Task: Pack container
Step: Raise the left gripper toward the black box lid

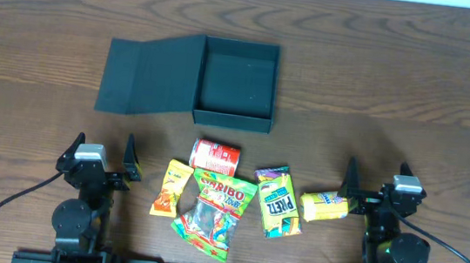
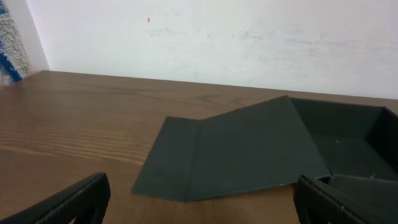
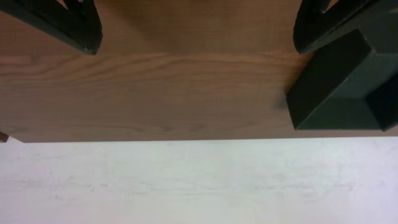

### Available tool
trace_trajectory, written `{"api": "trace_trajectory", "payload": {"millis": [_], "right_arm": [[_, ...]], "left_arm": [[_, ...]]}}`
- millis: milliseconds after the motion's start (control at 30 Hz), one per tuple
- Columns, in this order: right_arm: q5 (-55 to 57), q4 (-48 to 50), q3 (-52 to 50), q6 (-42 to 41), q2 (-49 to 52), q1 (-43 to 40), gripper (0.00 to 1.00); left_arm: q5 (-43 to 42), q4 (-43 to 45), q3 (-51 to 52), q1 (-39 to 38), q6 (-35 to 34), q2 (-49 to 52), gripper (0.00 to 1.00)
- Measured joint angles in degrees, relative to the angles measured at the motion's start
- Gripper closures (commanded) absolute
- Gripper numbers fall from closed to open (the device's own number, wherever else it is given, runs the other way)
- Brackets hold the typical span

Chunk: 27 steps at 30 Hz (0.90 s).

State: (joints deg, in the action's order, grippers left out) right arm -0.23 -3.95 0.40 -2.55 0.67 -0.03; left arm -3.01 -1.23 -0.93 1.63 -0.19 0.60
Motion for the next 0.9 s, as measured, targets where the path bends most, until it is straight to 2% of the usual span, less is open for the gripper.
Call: {"api": "trace_trajectory", "payload": {"millis": [533,700,900], "right_arm": [[0.02,0.0,0.0,0.0,0.0,0.0,0.01],[0.0,0.0,0.0,0.02,0.0,0.0,0.01],[0.0,0.0,0.0,0.02,0.02,0.0,0.01]], "left_arm": [[0.63,0.11,0.0,0.0,0.0,0.0,0.05],[-0.9,-0.04,-0.22,0.0,-2.25,0.0,0.05],[-3.17,-10.8,-9.01,0.0,-5.86,0.48,0.04]]}}
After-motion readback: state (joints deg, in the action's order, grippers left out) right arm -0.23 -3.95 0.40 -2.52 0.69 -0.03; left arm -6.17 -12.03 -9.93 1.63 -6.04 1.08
